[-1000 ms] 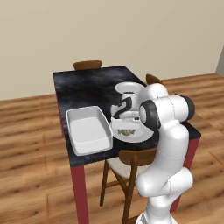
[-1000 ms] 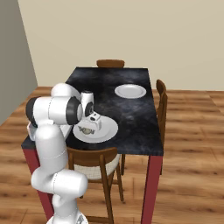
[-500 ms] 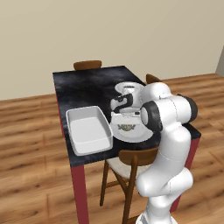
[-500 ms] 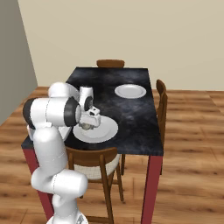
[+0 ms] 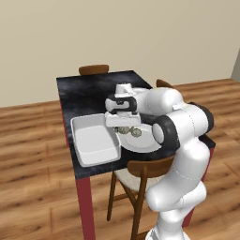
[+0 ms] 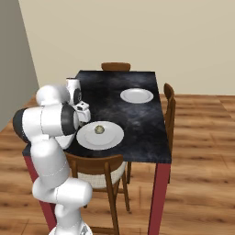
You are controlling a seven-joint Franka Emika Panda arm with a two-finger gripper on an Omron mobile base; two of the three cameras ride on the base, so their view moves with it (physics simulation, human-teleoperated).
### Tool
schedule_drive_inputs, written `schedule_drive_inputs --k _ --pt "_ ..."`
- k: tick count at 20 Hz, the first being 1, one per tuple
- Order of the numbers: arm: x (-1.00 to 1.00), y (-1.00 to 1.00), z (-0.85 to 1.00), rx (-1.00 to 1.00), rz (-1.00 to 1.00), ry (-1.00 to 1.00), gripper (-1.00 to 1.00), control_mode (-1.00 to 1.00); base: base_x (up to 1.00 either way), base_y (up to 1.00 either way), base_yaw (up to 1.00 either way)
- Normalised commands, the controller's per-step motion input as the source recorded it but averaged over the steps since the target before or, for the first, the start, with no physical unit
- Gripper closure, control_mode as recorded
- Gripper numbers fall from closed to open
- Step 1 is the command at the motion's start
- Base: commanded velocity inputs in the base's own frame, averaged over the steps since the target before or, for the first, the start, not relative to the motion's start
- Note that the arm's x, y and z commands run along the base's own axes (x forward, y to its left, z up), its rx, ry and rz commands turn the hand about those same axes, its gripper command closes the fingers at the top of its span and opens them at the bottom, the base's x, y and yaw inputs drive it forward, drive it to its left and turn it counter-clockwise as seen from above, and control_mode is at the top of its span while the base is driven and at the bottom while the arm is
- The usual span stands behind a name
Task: Place two dumplings into each of the tupperware containers and then place the containers in the fridge.
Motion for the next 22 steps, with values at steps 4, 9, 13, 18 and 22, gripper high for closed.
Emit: schedule_drive_inputs --k 4,9,13,18,22 --pt "0.02 0.95 0.16 -0.01 0.04 0.0 1.0 -1.0 0.0 0.0 0.0" --pt "0.14 0.79 -0.2 0.0 0.03 0.0 1.0 -1.0 0.0 0.0 0.0" --pt "0.13 0.48 -0.34 0.0 0.0 0.0 1.0 -1.0 0.0 0.0 0.0" --pt "0.02 0.11 -0.46 0.0 0.0 0.0 1.0 -1.0 0.0 0.0 0.0" --pt "0.0 0.0 -0.42 0.0 0.0 0.0 1.0 -1.0 0.0 0.0 0.0"
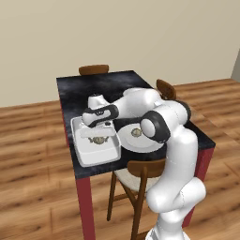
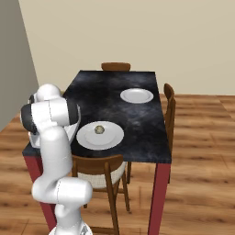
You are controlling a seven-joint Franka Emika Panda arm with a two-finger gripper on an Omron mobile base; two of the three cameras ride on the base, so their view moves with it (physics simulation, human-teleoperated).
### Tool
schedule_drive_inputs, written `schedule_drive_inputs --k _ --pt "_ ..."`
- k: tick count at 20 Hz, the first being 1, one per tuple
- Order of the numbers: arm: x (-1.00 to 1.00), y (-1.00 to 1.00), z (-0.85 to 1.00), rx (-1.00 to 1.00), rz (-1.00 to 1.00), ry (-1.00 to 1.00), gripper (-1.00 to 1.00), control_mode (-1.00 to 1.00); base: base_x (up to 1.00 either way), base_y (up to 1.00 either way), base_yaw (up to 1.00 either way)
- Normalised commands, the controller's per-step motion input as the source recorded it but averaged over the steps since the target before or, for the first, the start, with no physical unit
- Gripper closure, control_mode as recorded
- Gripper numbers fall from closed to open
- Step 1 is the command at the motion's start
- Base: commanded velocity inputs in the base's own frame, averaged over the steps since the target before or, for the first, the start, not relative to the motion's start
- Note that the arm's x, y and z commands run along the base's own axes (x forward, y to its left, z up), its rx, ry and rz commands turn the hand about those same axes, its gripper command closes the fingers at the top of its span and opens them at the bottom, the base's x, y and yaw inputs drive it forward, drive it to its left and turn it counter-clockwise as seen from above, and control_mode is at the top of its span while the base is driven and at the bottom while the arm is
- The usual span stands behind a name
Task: Place two dumplings into each of the tupperware containers and then place the containers in the fridge.
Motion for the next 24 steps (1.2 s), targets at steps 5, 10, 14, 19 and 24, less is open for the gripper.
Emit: schedule_drive_inputs --k 5,10,14,19,24 --pt "0.0 0.0 -0.33 0.0 0.0 0.0 1.0 -1.0 0.0 0.0 0.0" --pt "-0.01 0.02 -0.25 0.0 0.0 0.0 1.0 -1.0 0.0 0.0 0.0" --pt "-0.04 0.06 -0.07 0.0 0.0 0.0 1.0 -1.0 0.0 0.0 0.0" --pt "0.0 0.06 -0.14 0.0 0.0 0.0 -1.0 -1.0 0.0 0.0 0.0" --pt "0.0 0.0 0.0 0.0 0.0 0.0 -1.0 -1.0 0.0 0.0 0.0"
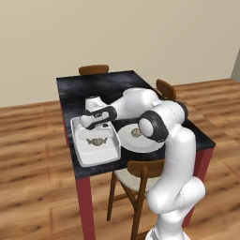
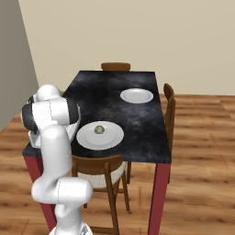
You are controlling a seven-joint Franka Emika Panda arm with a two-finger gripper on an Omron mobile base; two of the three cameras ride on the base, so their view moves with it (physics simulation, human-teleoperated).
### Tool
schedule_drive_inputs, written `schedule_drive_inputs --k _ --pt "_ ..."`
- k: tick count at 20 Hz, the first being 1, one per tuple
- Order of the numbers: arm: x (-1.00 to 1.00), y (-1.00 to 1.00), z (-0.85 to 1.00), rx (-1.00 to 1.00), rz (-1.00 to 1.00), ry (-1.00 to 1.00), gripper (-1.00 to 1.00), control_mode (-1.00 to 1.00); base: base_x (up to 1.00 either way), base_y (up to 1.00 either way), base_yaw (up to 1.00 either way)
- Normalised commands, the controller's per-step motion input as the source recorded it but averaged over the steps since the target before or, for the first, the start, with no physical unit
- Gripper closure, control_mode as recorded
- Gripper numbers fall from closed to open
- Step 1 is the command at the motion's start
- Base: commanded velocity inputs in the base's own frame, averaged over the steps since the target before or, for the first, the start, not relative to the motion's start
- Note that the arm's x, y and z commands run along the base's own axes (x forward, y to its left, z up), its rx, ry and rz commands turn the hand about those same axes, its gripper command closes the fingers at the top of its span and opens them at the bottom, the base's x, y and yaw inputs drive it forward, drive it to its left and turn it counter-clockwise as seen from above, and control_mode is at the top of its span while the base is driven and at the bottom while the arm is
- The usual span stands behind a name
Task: Place two dumplings into each of the tupperware containers and then place the containers in the fridge.
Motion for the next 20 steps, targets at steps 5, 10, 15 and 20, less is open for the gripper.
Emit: schedule_drive_inputs --k 5,10,15,20 --pt "0.0 0.0 0.08 0.0 0.0 0.0 -1.0 -1.0 0.0 0.0 0.0" --pt "-0.11 -0.04 0.44 0.0 0.0 0.0 -1.0 -1.0 0.0 0.0 0.0" --pt "-0.3 -0.3 0.74 0.0 0.0 0.0 -1.0 -1.0 0.0 0.0 0.0" --pt "-0.43 -0.74 0.6 0.0 0.0 0.0 -1.0 -1.0 0.0 0.0 0.0"
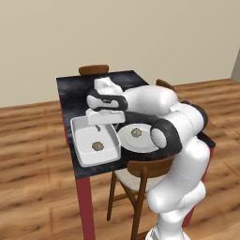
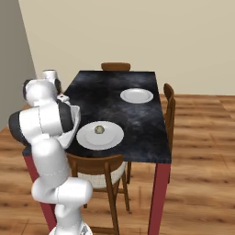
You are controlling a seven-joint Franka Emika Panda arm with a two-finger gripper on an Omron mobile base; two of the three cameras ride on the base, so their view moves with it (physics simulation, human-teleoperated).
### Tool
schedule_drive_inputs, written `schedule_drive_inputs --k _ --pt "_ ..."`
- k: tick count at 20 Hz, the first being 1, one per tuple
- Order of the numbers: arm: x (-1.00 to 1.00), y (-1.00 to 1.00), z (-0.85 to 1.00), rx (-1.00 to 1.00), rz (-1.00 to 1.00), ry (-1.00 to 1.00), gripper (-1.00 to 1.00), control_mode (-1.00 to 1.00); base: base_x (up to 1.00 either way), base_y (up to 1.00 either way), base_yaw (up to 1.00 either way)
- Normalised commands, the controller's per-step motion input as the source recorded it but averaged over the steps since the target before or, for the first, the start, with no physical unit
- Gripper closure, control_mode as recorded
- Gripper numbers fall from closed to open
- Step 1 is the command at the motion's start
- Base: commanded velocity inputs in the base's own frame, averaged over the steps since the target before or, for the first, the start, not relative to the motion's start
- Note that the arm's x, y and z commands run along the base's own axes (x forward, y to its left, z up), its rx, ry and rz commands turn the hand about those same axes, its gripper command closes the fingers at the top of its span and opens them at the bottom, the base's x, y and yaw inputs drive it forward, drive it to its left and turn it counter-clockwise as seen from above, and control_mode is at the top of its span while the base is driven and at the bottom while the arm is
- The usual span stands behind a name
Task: Place two dumplings into each of the tupperware containers and then place the containers in the fridge.
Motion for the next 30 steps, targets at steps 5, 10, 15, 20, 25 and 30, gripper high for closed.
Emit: schedule_drive_inputs --k 5,10,15,20,25,30 --pt "-0.13 -0.79 0.53 0.01 0.0 0.01 -1.0 -1.0 0.0 0.0 0.0" --pt "0.0 -0.84 0.19 0.0 -0.03 0.06 -1.0 -1.0 0.0 0.0 0.0" --pt "0.06 -0.78 0.0 0.0 -0.04 0.05 -1.0 -1.0 0.0 0.0 0.0" --pt "0.17 -0.69 0.0 0.0 -0.01 0.02 -1.0 -1.0 0.0 0.0 0.0" --pt "0.21 -0.49 -0.03 0.0 0.0 0.02 -1.0 -1.0 0.0 0.0 0.0" --pt "0.51 0.09 -0.41 0.0 0.01 0.0 -1.0 -1.0 0.0 0.0 0.0"
